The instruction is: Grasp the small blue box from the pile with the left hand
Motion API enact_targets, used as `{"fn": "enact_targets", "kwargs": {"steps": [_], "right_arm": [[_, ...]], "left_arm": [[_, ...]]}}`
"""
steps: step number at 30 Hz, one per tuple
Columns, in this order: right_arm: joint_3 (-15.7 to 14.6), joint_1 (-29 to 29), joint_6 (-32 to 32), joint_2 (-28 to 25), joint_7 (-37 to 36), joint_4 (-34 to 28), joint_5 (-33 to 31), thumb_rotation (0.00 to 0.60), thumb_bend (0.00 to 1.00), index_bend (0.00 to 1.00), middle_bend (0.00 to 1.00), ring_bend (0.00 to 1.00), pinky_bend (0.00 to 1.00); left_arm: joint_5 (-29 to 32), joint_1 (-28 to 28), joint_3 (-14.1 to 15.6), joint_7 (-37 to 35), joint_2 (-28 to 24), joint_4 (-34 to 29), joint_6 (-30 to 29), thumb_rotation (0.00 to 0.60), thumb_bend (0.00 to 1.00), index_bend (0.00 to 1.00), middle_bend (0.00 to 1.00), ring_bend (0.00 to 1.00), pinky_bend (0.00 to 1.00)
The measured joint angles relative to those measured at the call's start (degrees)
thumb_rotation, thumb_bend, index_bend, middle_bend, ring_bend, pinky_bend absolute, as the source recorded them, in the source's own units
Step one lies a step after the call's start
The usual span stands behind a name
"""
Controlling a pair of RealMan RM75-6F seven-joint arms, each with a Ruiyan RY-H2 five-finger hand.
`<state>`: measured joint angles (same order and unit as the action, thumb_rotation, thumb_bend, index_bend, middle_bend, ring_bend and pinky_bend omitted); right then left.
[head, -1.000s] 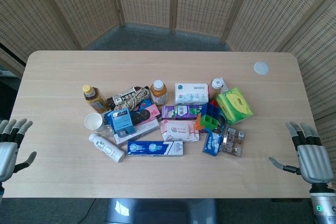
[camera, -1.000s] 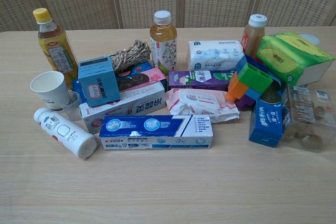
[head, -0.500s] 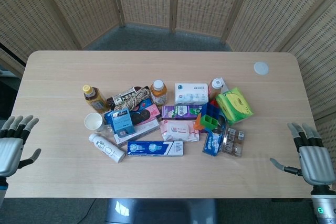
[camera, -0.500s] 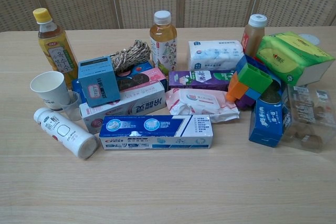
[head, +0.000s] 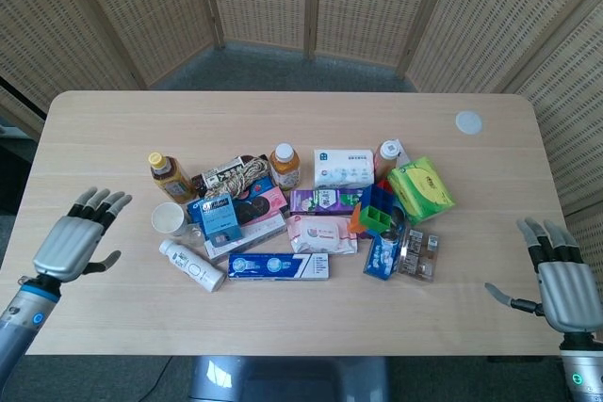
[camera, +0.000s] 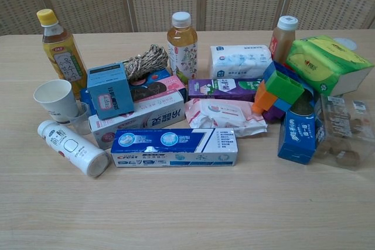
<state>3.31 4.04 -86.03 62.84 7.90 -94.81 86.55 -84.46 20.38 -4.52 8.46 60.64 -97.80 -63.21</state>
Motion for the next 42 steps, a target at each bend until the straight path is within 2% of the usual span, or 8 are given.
{"fn": "enact_targets", "kwargs": {"steps": [6,15,27,42], "right_arm": [[-0.2,-1.0,-1.2,-0.3,0.2,-0.6,-0.1,0.278,0.01,0.00,0.00,0.00,0.00],[-0.1,-1.6,-2.3,-0.9,0.2,-0.8,0.3,0.274,0.01,0.00,0.00,0.00,0.00],[0.3,-2.6,-3.5,-1.3,-0.4,-0.5,-0.1,0.278,0.01,0.00,0.00,0.00,0.00],[0.6,-4.3,-5.8,-1.8,-1.7,0.1,-0.4,0.273,0.03,0.00,0.00,0.00,0.00]], "left_arm": [[-0.2,5.9,-1.5,-0.9,2.6,2.7,5.6,0.600,0.34,0.00,0.00,0.00,0.00],[1.1,11.8,-2.2,-0.8,8.5,7.2,11.5,0.600,0.33,0.00,0.00,0.00,0.00],[5.4,18.0,-3.0,3.4,15.0,12.0,16.6,0.600,0.33,0.00,0.00,0.00,0.00],[10.4,26.1,-3.9,5.1,22.6,18.2,24.0,0.600,0.33,0.00,0.00,0.00,0.00]]}}
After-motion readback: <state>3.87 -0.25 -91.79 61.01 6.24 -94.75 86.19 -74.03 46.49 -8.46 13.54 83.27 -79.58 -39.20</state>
